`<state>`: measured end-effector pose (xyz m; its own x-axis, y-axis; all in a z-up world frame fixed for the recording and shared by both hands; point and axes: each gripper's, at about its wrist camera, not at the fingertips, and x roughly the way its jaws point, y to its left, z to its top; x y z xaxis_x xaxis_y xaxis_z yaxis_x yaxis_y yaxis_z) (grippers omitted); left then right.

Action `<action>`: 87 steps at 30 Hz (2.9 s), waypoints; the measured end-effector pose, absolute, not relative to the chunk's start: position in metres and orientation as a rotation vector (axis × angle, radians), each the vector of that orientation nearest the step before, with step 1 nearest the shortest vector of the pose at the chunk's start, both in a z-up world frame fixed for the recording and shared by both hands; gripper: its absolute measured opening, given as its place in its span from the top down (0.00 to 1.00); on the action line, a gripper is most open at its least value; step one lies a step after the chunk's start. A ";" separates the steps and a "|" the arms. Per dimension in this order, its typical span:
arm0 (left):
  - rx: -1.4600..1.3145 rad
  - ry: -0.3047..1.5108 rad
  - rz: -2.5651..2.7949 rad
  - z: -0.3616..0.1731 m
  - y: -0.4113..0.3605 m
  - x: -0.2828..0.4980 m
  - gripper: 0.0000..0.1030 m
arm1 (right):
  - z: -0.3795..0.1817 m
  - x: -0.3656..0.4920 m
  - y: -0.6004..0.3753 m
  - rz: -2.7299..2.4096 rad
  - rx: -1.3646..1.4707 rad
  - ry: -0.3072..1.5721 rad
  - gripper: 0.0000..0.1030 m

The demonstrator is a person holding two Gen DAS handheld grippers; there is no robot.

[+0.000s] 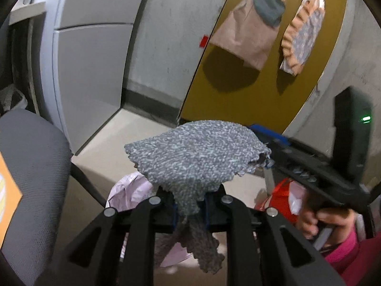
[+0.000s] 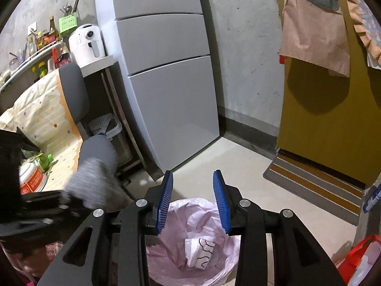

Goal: Collect trash
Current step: 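Carry both items over the bin and open both tools to drop them, then return to the chair and grasp the white sponge with the left tool, then grasp the clear plastic packaging with the right tool while the left tool holds the sponge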

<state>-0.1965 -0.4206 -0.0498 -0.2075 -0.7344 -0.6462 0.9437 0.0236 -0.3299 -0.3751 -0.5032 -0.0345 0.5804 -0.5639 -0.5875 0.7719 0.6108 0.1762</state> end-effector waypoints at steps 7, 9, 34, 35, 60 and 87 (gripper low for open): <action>0.388 0.914 -1.510 -0.074 -0.442 -0.190 0.48 | -0.044 -0.375 -0.509 -0.815 0.478 0.533 0.64; 0.393 0.901 -1.490 -0.073 -0.437 -0.186 0.48 | -0.045 -0.374 -0.509 -0.806 0.485 0.534 0.64; 0.133 0.628 -0.684 0.016 -0.142 -0.046 0.36 | 0.010 -0.182 -0.369 -0.289 0.271 0.581 0.60; 0.122 0.627 -0.642 0.015 -0.129 -0.038 0.33 | 0.010 -0.175 -0.363 -0.271 0.263 0.585 0.59; -0.023 0.942 -0.183 -0.077 -0.056 0.116 0.29 | -0.027 -0.050 -0.289 -0.058 0.214 0.729 0.32; -0.060 0.734 -0.315 0.001 0.011 0.056 0.78 | 0.002 0.032 -0.212 0.105 -0.022 0.683 0.32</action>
<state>0.0562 0.0114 0.0013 0.6975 -0.3028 -0.6494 0.2612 0.9514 -0.1631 0.0320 -0.2116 0.0018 0.7704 0.0895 -0.6313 -0.1042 0.9945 0.0138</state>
